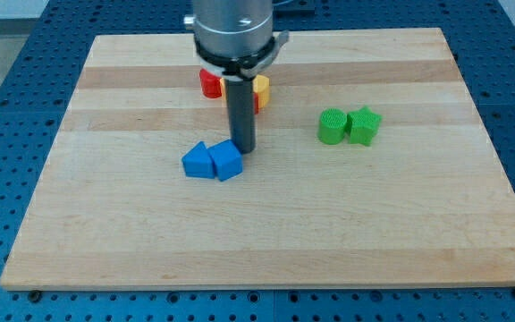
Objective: Move the red star into the yellow heart
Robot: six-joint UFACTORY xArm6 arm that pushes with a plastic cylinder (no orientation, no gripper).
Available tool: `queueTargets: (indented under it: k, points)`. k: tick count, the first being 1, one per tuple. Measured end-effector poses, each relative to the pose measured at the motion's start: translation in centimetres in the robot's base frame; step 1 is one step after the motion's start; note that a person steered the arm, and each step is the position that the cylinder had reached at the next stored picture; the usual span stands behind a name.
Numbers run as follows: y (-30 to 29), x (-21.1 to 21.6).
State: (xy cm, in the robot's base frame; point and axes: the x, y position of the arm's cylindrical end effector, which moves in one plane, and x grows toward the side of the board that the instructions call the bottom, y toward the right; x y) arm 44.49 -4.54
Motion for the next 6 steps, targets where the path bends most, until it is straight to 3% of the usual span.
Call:
queueTargets:
  k: [1, 6]
  points:
    - [-1.1, 0.0]
    - [0.3, -12.1]
